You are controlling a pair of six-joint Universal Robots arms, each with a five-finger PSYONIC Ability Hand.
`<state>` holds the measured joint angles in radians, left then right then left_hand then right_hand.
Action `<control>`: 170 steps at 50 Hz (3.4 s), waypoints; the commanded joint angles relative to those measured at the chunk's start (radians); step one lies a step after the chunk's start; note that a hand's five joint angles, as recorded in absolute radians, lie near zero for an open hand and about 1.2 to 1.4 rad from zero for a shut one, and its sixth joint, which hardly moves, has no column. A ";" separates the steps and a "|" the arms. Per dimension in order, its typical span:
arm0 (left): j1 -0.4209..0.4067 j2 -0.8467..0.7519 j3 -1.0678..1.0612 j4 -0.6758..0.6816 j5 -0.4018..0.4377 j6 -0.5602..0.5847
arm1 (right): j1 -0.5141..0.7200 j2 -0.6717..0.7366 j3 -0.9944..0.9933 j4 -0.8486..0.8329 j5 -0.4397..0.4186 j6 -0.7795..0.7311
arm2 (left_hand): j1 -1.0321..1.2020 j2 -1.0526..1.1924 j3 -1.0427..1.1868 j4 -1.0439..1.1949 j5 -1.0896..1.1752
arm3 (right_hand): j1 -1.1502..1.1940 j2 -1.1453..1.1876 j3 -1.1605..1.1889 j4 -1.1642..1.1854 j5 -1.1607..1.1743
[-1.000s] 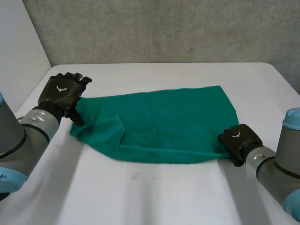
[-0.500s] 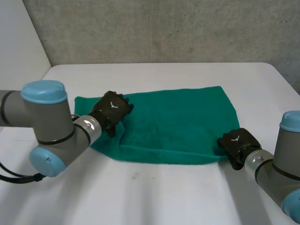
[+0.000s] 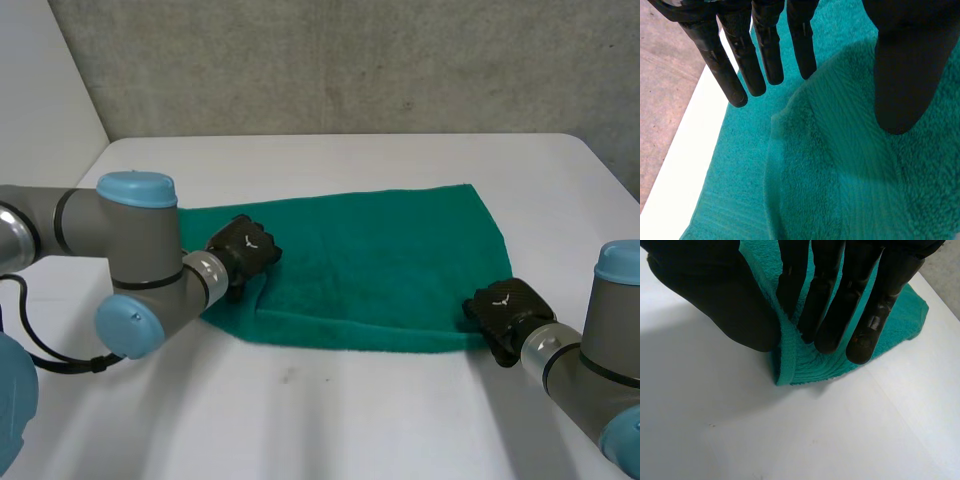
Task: Fold the towel.
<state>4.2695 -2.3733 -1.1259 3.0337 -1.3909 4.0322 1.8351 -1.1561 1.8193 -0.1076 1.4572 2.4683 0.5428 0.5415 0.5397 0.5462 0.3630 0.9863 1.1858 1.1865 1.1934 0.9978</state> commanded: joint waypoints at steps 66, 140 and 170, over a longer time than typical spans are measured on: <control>0.362 0.537 -0.800 0.066 -0.043 -0.073 | -0.042 -0.108 -0.043 0.279 0.018 -0.183 | 0.853 0.855 0.857 0.850 0.859 | 0.410 0.210 0.210 0.203 0.224; 0.165 0.406 -0.454 0.490 -0.180 -0.497 | -0.002 0.191 -0.715 0.299 0.109 0.188 | -0.291 -0.290 -0.288 -0.295 -0.286 | -0.737 -0.937 -0.937 -0.944 -0.923; 0.187 0.457 -0.598 0.456 -0.126 -0.604 | -0.106 0.397 -0.647 0.151 -0.060 0.231 | -0.288 -0.287 -0.285 -0.292 -0.283 | 0.074 -0.126 -0.127 -0.134 -0.113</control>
<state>4.4562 -1.9157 -1.7258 3.4862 -1.5178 3.4270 1.7357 -0.7923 1.1809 0.0730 1.3893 2.7014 0.2870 0.2686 0.2722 0.2659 0.0872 0.4797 0.5635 0.5614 0.5590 0.3599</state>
